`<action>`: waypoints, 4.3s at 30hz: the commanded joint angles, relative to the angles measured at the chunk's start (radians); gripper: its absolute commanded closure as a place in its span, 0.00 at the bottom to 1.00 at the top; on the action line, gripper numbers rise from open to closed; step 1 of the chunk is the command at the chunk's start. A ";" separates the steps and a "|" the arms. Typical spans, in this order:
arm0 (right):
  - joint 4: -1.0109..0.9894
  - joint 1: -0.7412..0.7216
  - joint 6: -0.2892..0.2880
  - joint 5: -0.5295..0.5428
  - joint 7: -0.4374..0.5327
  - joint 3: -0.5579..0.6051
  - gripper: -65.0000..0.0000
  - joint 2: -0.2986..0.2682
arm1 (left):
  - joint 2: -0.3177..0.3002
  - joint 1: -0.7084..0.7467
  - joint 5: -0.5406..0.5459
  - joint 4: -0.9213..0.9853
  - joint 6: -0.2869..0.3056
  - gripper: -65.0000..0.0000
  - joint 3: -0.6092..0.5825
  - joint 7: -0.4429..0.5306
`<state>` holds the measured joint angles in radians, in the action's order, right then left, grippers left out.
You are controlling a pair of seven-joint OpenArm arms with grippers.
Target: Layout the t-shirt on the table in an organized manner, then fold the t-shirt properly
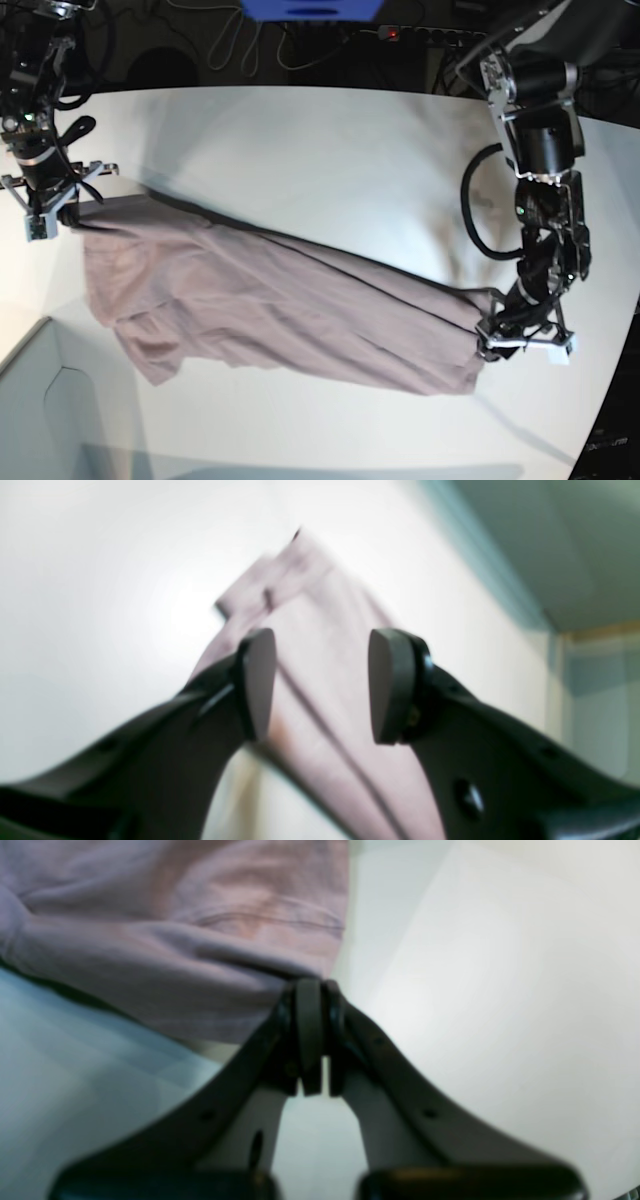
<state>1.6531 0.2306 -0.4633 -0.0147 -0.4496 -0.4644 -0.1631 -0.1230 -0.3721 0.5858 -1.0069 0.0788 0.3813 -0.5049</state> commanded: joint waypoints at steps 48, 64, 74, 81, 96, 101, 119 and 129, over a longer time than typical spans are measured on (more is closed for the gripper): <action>-0.026 -0.030 0.004 0.009 0.021 0.031 1.00 -0.006 | -0.016 0.308 0.214 -0.399 0.009 1.00 -0.094 0.240; -0.017 0.063 0.004 0.009 0.028 0.031 1.00 0.072 | -0.019 0.568 0.317 -0.327 0.014 0.88 0.084 0.239; -0.018 0.071 0.004 0.009 0.028 0.029 1.00 0.078 | -0.017 0.667 0.317 -0.491 0.017 0.51 0.091 0.245; -0.020 0.071 0.004 0.009 0.028 0.031 1.00 0.081 | -0.027 0.474 0.303 -0.338 0.009 0.51 0.132 0.239; -0.020 0.066 0.004 0.009 0.028 0.031 1.00 0.078 | -0.022 0.264 -0.025 0.000 0.009 0.52 0.112 0.239; -0.020 0.065 0.004 0.009 0.028 0.031 1.00 0.078 | -0.022 0.215 -0.115 0.058 0.009 0.53 0.112 0.239; -0.020 0.065 0.004 0.009 0.028 0.031 1.00 0.078 | -0.004 0.207 -0.152 0.053 0.009 0.65 0.114 0.193; -0.020 0.066 0.004 0.009 0.028 0.031 1.00 0.078 | -0.007 0.210 -0.152 0.016 0.009 0.60 0.112 0.136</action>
<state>1.6173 0.2996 -0.4633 -0.0189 -0.4442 -0.4297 -0.0746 -0.1219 -0.1486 0.4286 -0.9733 0.0837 0.4942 -0.3832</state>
